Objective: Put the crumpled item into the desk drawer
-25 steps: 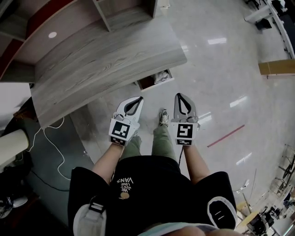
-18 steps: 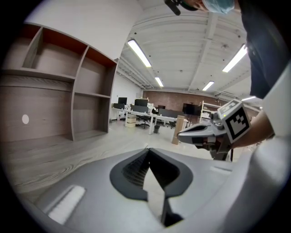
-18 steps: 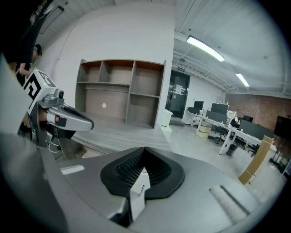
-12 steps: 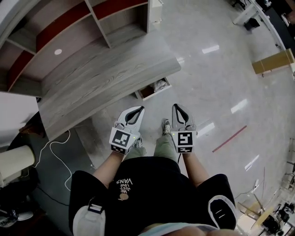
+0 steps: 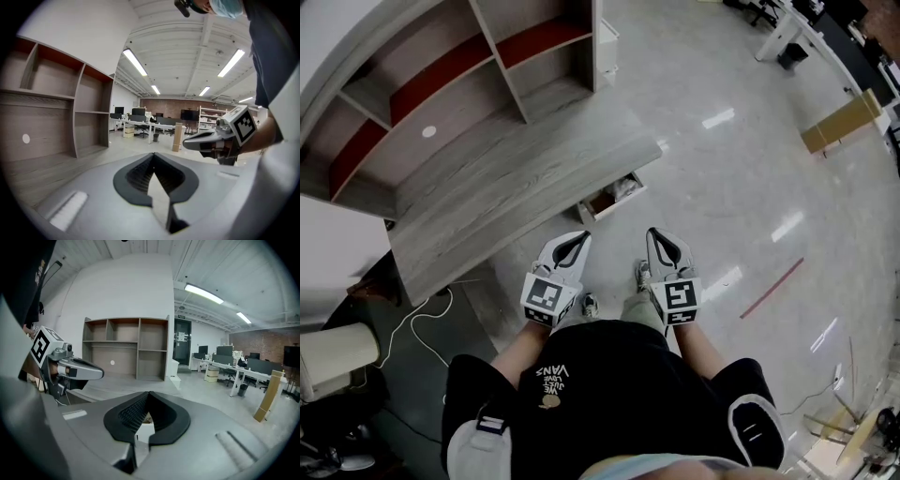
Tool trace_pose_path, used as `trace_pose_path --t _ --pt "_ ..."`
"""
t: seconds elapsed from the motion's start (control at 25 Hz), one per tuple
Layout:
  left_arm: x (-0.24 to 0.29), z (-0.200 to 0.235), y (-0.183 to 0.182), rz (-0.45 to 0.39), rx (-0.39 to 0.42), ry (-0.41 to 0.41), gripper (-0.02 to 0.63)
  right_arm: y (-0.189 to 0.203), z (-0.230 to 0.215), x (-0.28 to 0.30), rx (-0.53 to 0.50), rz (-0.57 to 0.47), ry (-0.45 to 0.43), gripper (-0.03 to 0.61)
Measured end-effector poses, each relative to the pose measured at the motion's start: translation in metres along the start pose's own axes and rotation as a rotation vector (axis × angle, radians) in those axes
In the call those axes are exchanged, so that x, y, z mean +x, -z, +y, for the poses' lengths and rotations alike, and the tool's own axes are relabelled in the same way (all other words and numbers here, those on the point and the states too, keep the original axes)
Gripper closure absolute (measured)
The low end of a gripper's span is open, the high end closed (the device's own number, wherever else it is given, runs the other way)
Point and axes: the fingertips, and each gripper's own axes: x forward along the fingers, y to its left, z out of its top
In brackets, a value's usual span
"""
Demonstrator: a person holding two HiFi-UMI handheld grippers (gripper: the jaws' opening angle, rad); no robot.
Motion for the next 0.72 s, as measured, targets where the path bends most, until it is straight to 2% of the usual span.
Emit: trace_pose_path --t 0.72 --pt "-0.050 -0.005 -0.026 -0.080 0.034 -0.014 0.561 -0.041 0.027 -0.035 -0.007 -0.108 0.022 0.577"
